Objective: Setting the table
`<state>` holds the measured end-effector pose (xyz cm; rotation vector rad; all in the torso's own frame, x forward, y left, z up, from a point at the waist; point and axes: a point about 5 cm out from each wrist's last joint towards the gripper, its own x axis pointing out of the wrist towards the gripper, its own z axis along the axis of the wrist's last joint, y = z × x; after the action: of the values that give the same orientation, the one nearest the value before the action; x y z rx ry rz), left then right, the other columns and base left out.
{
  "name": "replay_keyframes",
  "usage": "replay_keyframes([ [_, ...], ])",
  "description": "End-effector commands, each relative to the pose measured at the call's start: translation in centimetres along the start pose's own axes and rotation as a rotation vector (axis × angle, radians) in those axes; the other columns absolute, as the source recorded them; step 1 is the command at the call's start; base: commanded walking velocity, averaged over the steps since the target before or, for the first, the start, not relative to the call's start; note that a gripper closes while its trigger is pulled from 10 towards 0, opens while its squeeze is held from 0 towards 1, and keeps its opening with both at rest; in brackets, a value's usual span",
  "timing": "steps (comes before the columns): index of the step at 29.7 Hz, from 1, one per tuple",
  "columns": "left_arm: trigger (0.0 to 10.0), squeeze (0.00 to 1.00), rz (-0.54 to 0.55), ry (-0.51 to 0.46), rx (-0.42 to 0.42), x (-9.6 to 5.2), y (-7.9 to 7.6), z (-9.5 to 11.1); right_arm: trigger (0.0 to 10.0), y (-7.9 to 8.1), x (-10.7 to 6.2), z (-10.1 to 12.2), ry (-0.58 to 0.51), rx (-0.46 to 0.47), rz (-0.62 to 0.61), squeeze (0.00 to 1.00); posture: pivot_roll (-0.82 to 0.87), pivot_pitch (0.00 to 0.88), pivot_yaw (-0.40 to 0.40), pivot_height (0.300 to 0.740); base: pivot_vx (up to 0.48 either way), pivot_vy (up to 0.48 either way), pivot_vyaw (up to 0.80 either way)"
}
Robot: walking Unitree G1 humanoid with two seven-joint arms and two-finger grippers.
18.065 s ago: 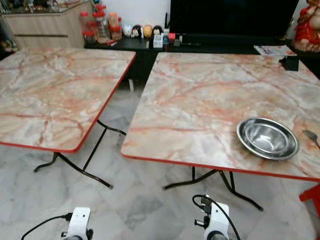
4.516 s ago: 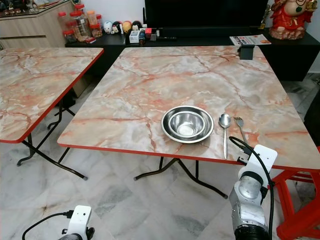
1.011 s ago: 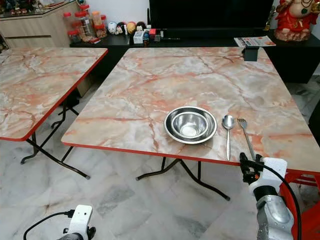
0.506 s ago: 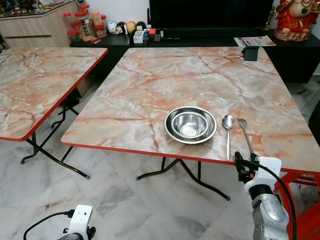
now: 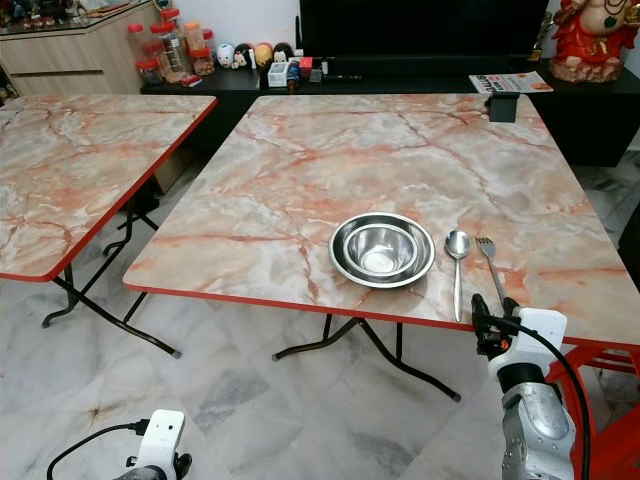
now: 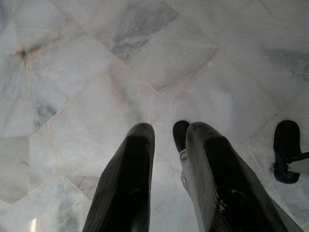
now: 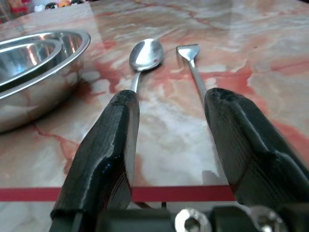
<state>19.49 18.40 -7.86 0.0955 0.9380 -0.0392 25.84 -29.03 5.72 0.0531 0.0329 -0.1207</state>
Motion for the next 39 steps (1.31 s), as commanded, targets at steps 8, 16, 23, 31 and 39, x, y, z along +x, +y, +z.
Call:
replay_keyframes([
  [8, 10.0, 0.0, 0.005, -0.001, 0.009, 0.0, 0.4, 0.3, 10.0, -1.2, -0.2, -0.1, 0.004, -0.009, -0.077, 0.0, -0.11, 0.0, 0.084, 0.74, 0.0, 0.0, 0.0],
  [16, 10.0, 0.0, 0.006, -0.001, 0.011, 0.0, 0.4, 0.3, 10.0, -1.8, -0.7, -1.0, 0.035, 0.007, -0.116, 0.0, -0.11, 0.0, 0.083, 0.74, 0.0, 0.0, 0.0],
  [23, 10.0, 0.0, 0.006, -0.002, 0.011, 0.0, 0.4, 0.4, 10.0, -1.8, -0.7, -1.2, 0.045, 0.017, -0.114, 0.0, -0.11, 0.0, 0.081, 0.74, 0.0, 0.0, 0.0],
  [31, 10.0, 0.0, 0.009, -0.001, 0.01, 0.0, 0.4, 0.3, 10.0, -1.4, -0.5, -1.4, 0.049, 0.03, -0.09, 0.0, -0.11, 0.0, 0.082, 0.74, 0.0, 0.0, 0.0],
  [39, 10.0, 0.0, 0.01, -0.001, 0.01, 0.0, 0.5, 0.4, 10.0, -0.7, -0.3, -1.6, 0.062, 0.038, -0.06, 0.0, -0.11, 0.0, 0.082, 0.74, 0.0, 0.0, 0.0],
])
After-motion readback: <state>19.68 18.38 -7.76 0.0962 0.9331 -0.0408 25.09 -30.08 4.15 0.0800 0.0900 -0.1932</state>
